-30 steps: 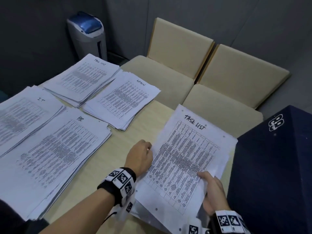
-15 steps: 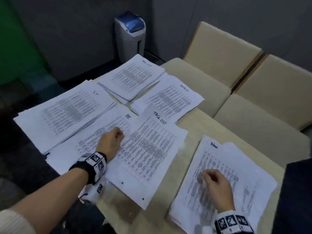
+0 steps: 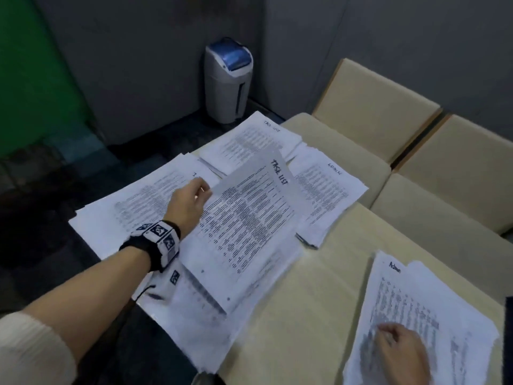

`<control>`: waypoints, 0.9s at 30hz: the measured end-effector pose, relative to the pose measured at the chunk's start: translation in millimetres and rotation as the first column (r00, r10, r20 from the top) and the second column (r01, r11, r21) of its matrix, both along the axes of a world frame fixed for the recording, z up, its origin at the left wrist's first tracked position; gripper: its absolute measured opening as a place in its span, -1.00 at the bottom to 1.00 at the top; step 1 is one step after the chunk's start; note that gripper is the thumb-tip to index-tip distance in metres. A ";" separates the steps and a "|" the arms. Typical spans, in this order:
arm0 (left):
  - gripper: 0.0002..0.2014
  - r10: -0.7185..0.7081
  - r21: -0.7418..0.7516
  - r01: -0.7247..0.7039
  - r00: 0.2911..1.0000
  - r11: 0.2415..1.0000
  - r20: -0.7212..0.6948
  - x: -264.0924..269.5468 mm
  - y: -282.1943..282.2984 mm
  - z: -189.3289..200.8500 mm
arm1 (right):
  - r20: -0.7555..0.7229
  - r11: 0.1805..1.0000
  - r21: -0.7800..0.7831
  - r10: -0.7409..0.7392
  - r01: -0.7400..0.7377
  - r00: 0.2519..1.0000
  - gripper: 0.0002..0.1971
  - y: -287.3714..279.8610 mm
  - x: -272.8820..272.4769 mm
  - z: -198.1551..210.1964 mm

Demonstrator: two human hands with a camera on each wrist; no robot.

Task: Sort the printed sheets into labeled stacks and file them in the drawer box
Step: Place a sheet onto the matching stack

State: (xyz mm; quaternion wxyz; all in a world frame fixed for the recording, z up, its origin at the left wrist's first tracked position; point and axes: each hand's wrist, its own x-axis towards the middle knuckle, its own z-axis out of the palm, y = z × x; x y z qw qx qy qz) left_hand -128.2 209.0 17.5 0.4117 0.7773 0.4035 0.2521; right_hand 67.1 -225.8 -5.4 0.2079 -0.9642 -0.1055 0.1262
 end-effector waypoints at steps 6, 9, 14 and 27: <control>-0.90 0.083 0.073 -0.088 0.993 0.993 0.081 81.7 96.9 23.4 | 0.085 0.993 0.117 0.004 -0.014 0.996 -0.79 68.1 -25.0 -14.1; -0.90 0.116 0.084 -0.116 0.993 0.990 0.006 121.5 152.5 19.4 | -0.229 0.981 0.180 0.116 -0.075 0.967 -0.71 96.8 -27.0 -36.4; -0.86 0.090 0.199 -0.043 0.969 0.979 -0.232 181.4 201.2 -6.6 | -0.314 0.965 -0.011 0.244 -0.261 0.918 -0.19 116.0 -5.0 -59.8; -0.56 0.170 0.465 0.073 0.872 0.882 -0.459 230.8 196.9 -39.4 | -0.269 0.948 0.193 0.298 -0.251 0.916 -0.31 107.2 -0.1 -56.2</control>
